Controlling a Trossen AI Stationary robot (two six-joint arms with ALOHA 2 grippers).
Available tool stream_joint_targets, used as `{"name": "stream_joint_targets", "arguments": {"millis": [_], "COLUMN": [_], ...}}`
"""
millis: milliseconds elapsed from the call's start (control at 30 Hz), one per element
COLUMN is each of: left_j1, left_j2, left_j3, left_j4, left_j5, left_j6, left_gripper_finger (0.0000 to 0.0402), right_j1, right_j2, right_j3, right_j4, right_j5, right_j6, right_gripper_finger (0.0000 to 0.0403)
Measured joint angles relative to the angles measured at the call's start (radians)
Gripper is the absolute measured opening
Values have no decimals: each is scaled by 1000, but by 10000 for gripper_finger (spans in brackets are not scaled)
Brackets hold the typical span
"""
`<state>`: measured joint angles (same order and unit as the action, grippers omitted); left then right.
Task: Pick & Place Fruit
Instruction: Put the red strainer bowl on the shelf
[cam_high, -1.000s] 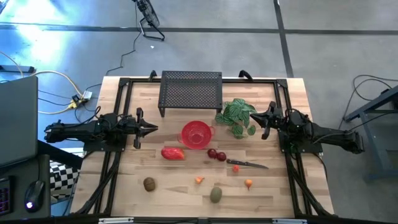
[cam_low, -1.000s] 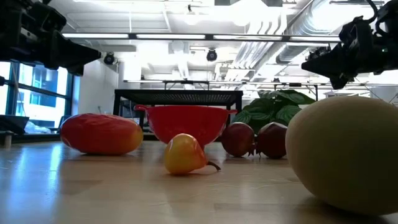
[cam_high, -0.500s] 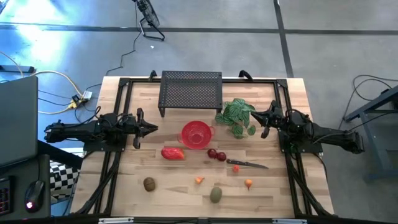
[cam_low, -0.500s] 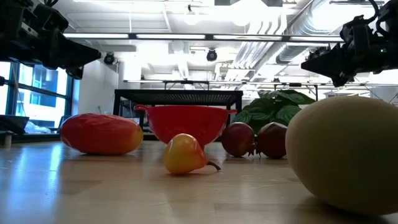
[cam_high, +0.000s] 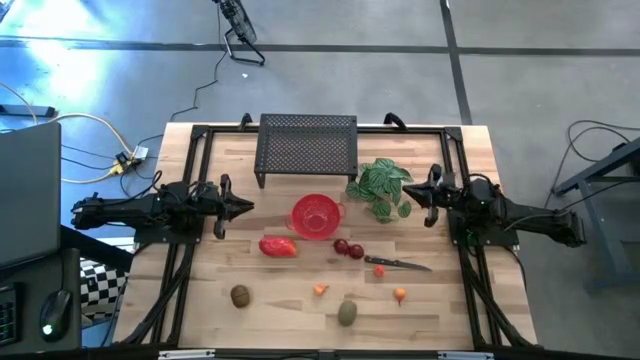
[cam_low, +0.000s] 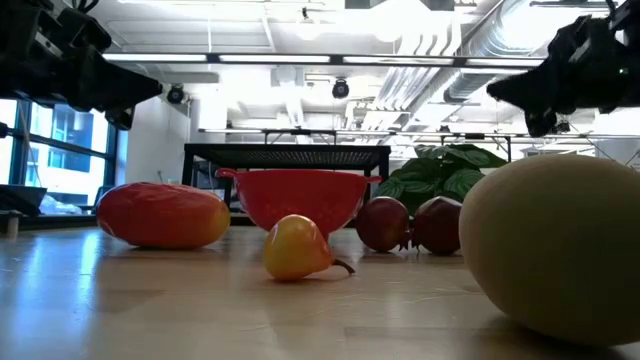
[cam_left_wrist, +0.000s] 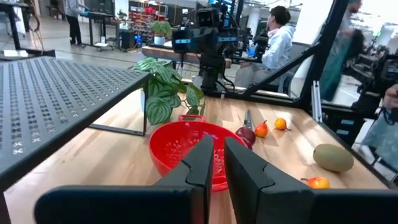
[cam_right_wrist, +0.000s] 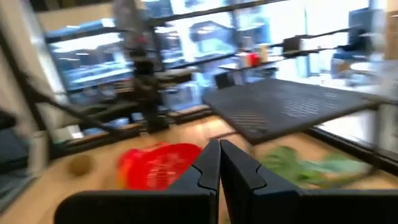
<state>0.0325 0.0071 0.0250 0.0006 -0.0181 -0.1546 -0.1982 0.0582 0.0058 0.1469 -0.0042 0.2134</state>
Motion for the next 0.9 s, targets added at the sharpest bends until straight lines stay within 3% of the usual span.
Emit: {"name": "stream_joint_targets", "arguments": {"millis": [200, 333, 900], "left_j1": [0, 0, 0], "left_j2": [0, 0, 0], "left_j3": [0, 0, 0], "left_j4": [3, 4, 1], "left_j5": [0, -1, -1], "left_j6": [-34, -34, 43], "left_gripper_finger": [35, 35, 35], "right_j1": [0, 0, 0], "right_j2": [0, 0, 6], "right_j3": [0, 0, 0], "right_j4": [186, 210, 208], "right_j5": [-108, -157, -134], "right_j6": [3, -5, -16], "right_gripper_finger": [3, 3, 3]}}
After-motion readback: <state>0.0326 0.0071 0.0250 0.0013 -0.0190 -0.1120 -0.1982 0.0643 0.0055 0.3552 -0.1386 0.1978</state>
